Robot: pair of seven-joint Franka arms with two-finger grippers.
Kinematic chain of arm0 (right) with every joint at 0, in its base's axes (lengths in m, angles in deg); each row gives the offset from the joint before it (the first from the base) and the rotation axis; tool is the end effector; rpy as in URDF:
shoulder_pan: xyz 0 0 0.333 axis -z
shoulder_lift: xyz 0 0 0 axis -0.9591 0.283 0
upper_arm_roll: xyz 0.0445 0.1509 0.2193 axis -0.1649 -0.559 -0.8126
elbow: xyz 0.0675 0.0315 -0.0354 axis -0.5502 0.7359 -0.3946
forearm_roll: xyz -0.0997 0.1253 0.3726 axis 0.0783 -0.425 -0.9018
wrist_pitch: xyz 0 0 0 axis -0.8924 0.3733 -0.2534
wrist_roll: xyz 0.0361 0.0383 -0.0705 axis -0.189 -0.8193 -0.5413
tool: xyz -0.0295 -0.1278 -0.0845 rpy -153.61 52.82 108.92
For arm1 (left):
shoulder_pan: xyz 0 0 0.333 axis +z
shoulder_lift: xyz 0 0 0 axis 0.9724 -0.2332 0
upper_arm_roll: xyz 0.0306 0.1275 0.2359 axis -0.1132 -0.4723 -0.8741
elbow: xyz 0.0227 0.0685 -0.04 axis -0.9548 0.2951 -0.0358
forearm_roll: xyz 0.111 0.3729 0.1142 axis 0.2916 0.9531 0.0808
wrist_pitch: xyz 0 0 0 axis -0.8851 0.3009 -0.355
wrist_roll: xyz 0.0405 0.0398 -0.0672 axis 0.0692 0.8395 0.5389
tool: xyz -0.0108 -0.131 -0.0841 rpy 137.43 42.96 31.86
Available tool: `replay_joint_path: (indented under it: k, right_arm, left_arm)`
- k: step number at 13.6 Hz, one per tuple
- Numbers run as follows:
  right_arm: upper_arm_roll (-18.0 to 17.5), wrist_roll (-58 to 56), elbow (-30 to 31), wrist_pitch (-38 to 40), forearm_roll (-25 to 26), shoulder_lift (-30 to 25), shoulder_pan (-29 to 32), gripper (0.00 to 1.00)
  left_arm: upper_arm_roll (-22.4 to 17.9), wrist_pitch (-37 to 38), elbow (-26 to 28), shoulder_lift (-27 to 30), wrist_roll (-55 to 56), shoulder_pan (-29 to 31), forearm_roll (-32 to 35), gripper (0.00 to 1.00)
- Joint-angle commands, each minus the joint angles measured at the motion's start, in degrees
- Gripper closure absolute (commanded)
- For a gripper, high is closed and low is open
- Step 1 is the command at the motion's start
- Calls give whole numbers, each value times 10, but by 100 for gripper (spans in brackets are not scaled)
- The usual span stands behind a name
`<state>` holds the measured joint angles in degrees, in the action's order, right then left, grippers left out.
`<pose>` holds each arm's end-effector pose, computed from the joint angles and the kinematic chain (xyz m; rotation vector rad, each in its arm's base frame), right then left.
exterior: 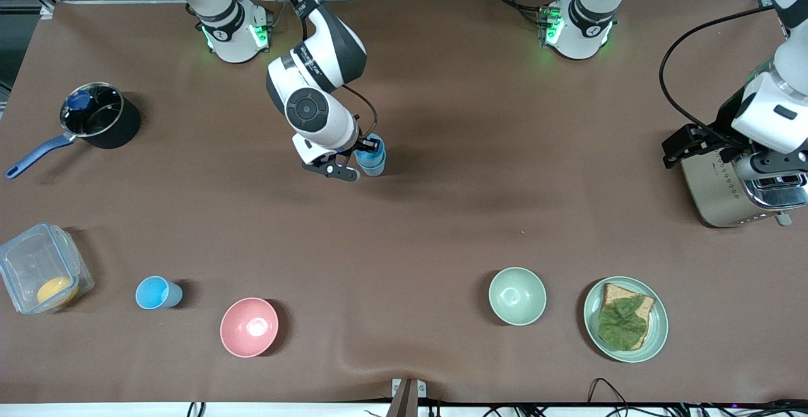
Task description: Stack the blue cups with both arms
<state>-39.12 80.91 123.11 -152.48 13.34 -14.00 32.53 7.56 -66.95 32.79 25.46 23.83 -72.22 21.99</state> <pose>0.4599 0.3883 0.2078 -3.0297 0.4309 0.4288 0.5957 -0.0678 0.5125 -3.1078 -0.1370 -0.1324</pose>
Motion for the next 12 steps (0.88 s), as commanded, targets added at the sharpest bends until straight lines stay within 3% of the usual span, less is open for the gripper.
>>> replay_joint_path:
  k: [1,2,7,12]
  right_arm:
    - [8,-13,-1,32,60,-18,29,0]
    - [9,-44,-3,54,81,-27,54,0]
    - [10,-310,8,170,86,-103,207,0]
    - [10,-486,9,254,129,-225,336,0]
  left_arm:
    - [-14,1,0,16,-33,-3,-10,0]
    - [-15,2,0,16,-54,-3,-11,0]
    - [-37,27,-7,20,-117,-6,-14,0]
    - [-39,53,-15,18,-116,-34,-12,0]
